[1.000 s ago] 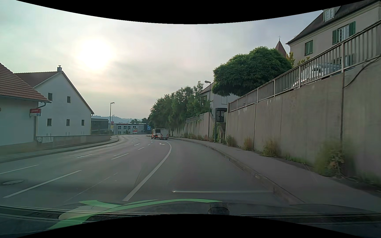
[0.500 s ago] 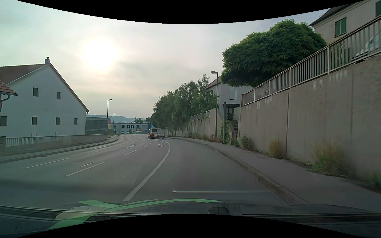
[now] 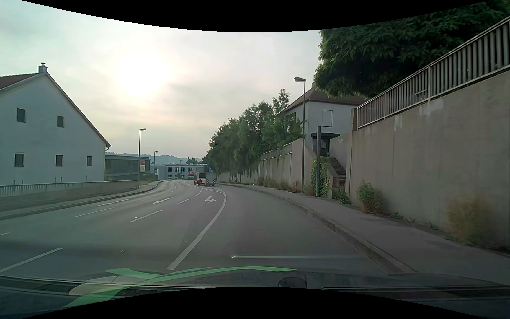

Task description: Follow the waypoints while adhering to traffic rules and regulations

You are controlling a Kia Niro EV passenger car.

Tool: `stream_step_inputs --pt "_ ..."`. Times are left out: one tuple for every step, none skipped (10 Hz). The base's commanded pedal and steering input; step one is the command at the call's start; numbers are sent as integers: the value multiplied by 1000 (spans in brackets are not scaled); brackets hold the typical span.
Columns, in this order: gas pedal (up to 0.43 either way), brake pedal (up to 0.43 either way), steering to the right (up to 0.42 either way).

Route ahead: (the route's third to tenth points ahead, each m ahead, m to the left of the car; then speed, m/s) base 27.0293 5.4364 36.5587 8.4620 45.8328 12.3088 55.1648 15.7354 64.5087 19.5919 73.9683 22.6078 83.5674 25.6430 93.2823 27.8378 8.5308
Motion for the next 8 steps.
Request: stream_step_inputs --pt "150 0 -30" --pt "150 0 -29" --pt "138 0 -27" --pt "130 0 -26" --pt "130 0 -27" --pt "130 0 -30" --pt "130 0 -34" --pt "130 0 -37"
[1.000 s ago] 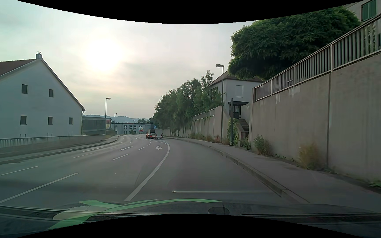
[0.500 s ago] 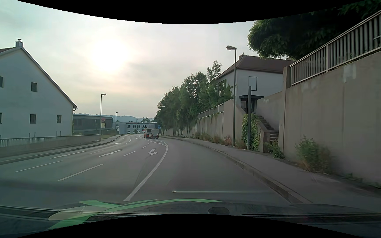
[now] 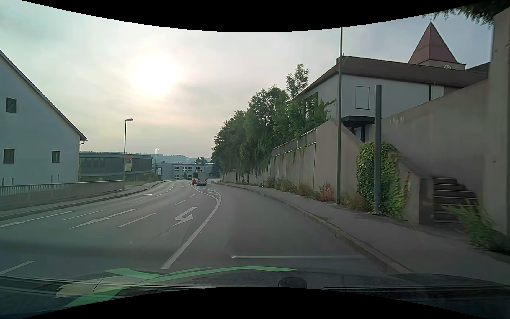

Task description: Follow the waypoints while adhering to traffic rules and regulations

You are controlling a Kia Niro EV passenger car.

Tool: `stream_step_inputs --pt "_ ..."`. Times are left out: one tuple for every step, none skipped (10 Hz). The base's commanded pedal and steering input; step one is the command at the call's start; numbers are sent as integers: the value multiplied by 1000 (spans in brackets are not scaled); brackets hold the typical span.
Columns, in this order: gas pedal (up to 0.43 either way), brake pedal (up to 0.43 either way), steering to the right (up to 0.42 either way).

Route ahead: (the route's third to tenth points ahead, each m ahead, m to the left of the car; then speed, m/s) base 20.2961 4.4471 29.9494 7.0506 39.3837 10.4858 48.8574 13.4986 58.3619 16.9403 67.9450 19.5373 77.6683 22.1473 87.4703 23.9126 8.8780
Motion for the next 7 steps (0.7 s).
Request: stream_step_inputs --pt "130 0 -40" --pt "130 0 -43" --pt "130 0 -43" --pt "130 0 -43" --pt "130 0 -43" --pt "118 0 -43" --pt "118 0 -44"
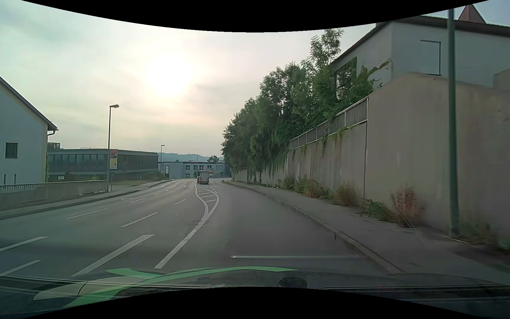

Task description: Follow the waypoints while adhering to traffic rules and regulations

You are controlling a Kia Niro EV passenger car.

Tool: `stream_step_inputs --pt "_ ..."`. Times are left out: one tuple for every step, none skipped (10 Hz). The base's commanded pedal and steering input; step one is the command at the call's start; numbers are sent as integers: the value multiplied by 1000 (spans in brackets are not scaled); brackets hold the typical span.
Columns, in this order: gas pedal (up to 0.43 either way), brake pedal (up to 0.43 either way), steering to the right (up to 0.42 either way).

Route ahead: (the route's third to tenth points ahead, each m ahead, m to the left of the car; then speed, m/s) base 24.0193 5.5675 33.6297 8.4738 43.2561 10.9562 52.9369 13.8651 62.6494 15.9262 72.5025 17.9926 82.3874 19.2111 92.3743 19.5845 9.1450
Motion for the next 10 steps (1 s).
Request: stream_step_inputs --pt "118 0 -46" --pt "118 0 -46" --pt "118 0 -47" --pt "118 0 -47" --pt "118 0 -48" --pt "118 0 -49" --pt "118 0 -53" --pt "110 0 -56" --pt "110 0 -59" --pt "110 0 -62"
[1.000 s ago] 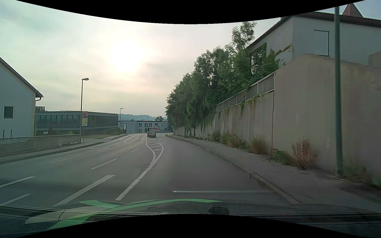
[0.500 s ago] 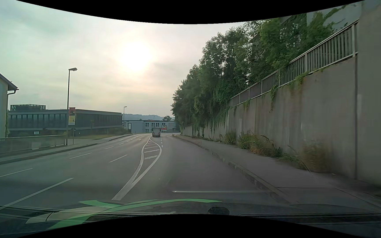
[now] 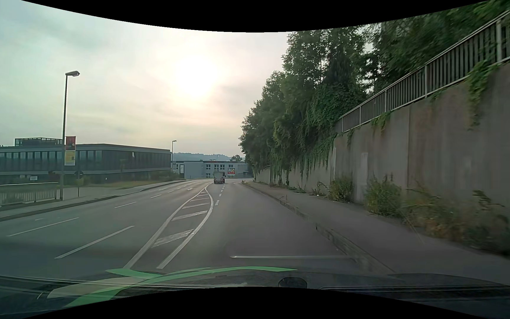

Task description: Follow the waypoints while adhering to traffic rules and regulations

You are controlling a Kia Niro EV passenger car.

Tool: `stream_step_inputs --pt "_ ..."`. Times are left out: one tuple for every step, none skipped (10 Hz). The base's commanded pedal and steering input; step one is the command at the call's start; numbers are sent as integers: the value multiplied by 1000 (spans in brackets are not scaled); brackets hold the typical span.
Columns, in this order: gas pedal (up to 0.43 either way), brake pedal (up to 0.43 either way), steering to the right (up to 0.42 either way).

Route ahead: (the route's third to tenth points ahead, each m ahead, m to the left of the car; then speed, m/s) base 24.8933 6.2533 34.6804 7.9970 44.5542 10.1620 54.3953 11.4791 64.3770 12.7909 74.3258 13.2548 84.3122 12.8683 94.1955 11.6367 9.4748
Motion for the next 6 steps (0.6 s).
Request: stream_step_inputs --pt "110 0 -65" --pt "110 0 -66" --pt "110 0 -66" --pt "110 0 -67" --pt "110 0 -67" --pt "110 0 -67"
